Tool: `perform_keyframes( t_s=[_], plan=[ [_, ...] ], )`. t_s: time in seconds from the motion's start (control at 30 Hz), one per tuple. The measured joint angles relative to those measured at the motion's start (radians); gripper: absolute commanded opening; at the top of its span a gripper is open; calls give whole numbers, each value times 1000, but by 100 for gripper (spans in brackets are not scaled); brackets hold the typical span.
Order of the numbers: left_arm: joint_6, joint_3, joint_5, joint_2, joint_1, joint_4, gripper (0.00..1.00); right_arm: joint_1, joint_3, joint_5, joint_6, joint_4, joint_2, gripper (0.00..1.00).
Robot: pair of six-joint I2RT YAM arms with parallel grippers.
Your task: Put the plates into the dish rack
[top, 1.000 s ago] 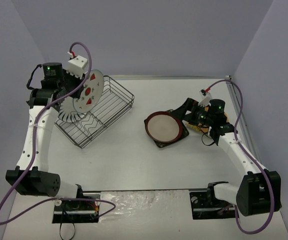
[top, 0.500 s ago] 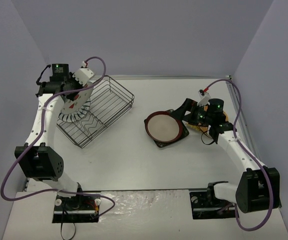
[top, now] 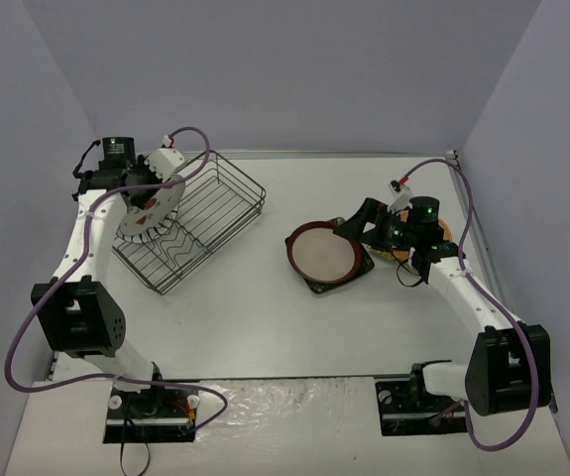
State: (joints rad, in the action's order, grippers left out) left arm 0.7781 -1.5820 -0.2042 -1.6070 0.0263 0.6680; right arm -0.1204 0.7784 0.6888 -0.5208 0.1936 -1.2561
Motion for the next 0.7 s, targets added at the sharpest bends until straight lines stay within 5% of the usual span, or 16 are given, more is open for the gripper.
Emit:
perform_keyframes(
  t_s=[0.23, 0.7],
  plan=[
    [-1, 56, -46, 0, 24, -9, 0, 0, 0, 0, 2, -1, -1, 100],
    [-43, 112, -113, -22, 81, -121, 45, 0, 0, -1, 3, -2, -1, 100]
  ],
)
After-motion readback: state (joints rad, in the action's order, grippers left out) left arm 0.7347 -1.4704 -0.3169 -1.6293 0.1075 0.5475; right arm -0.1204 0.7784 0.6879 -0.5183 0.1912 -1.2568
